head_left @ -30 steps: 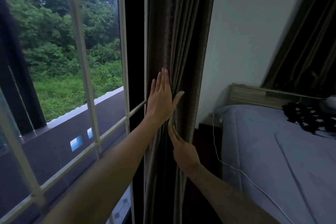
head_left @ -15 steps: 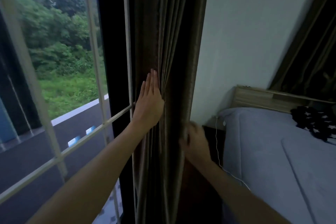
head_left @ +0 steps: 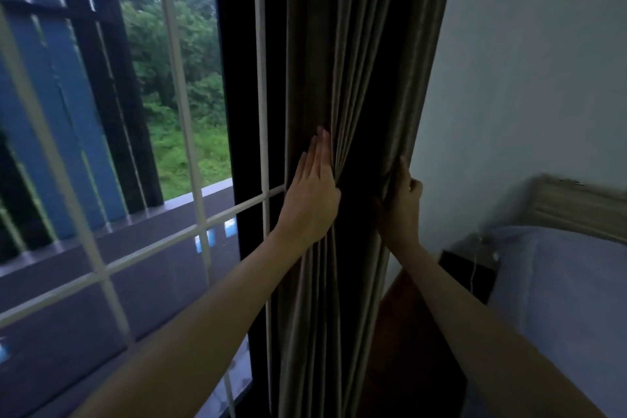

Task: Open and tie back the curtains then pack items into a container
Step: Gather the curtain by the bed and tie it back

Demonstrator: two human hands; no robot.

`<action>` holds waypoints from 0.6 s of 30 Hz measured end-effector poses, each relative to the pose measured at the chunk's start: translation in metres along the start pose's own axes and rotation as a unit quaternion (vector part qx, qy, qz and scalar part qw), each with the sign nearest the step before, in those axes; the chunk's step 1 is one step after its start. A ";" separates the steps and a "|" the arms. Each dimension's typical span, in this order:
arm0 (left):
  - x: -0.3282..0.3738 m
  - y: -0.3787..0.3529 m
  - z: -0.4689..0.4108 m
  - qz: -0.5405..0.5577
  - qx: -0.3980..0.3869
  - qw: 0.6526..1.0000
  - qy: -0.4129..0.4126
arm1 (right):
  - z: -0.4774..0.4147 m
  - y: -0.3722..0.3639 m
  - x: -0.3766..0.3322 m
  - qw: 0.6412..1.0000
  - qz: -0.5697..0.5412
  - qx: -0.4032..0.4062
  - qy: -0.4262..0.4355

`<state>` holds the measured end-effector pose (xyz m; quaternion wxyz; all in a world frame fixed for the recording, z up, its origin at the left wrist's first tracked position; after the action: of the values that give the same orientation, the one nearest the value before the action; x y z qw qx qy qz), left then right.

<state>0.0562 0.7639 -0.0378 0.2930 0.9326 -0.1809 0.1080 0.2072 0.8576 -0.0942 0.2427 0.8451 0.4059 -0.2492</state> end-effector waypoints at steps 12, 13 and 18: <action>0.007 -0.021 -0.007 -0.052 0.014 0.999 0.006 | 0.095 0.000 0.023 0.975 0.055 -0.141 0.165; 0.008 -0.021 -0.007 -0.048 0.012 0.999 0.008 | 0.103 0.003 0.025 0.973 0.049 -0.157 0.162; 0.004 -0.017 -0.004 -0.027 0.004 1.000 0.001 | 0.129 0.000 0.033 0.963 0.054 -0.194 0.181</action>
<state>0.0666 0.7781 -0.0420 0.2926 0.9380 -0.1550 0.1021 0.1965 0.7970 -0.2125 0.3378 0.8335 0.4373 0.0048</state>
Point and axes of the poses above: each hand's wrist, its own z-axis away from the middle knuckle, its own y-axis out of the back of the hand, x = y × z, the point moved 4 cm from there along -z, towards the middle knuckle, and after that the axes turned 15 degrees about x, right-handed, at the moved point
